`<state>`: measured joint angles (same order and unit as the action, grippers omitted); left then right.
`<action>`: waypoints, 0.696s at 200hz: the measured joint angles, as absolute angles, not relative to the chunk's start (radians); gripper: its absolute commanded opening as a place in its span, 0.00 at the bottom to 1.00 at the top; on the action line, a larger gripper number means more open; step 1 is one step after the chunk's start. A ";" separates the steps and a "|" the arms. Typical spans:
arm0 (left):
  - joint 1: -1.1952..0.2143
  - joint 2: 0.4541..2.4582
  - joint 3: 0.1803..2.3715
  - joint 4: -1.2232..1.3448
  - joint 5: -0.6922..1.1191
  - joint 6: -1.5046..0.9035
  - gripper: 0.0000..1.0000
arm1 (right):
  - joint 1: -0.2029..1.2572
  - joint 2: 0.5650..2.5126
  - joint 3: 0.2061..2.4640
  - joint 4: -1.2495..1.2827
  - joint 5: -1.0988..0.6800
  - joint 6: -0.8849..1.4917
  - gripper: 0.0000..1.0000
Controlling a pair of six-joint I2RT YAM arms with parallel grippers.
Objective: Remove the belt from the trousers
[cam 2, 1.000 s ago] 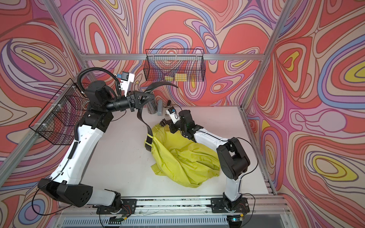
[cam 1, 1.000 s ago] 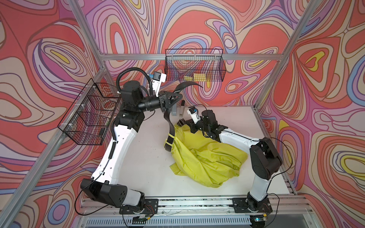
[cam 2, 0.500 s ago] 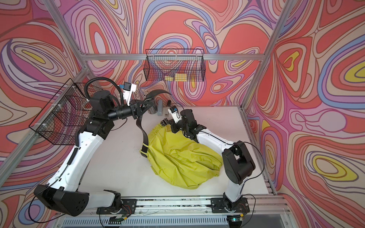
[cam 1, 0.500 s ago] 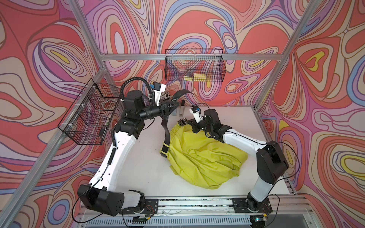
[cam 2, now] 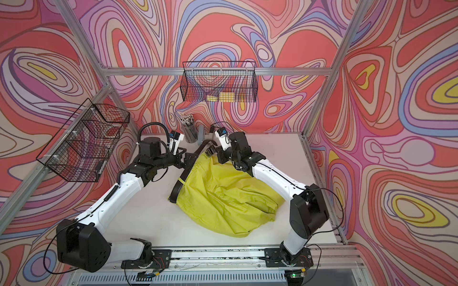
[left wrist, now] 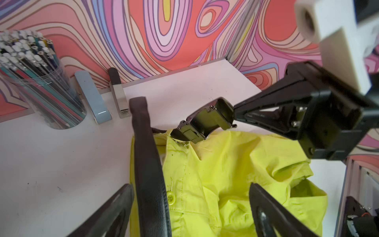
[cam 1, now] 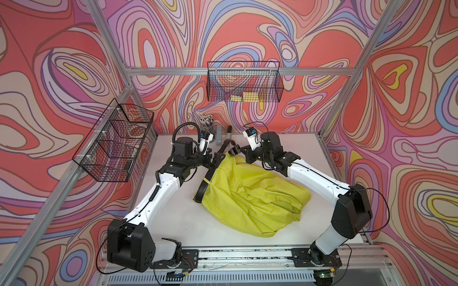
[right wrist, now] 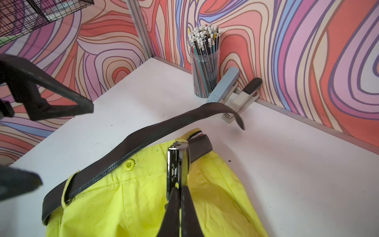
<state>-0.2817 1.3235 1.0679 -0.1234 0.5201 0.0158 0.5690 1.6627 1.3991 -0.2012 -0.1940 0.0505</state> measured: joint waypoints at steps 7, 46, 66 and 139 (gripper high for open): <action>-0.309 1.319 1.053 -0.109 0.513 0.053 0.88 | 0.571 1.663 1.407 -0.215 -0.191 0.053 0.00; -0.431 1.321 0.988 0.036 0.484 0.206 0.90 | 0.577 1.663 1.440 -0.260 -0.186 0.062 0.00; -0.431 1.388 0.993 0.110 0.459 0.248 0.91 | 0.577 1.663 1.456 -0.281 -0.187 0.062 0.00; -0.426 1.689 1.150 0.236 0.452 0.268 0.58 | 0.577 1.662 1.465 -0.314 -0.191 0.065 0.00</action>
<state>-0.4259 1.6890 1.1496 0.2359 0.4522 0.2684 0.5770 1.6623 1.4651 -0.3138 -0.1905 0.0654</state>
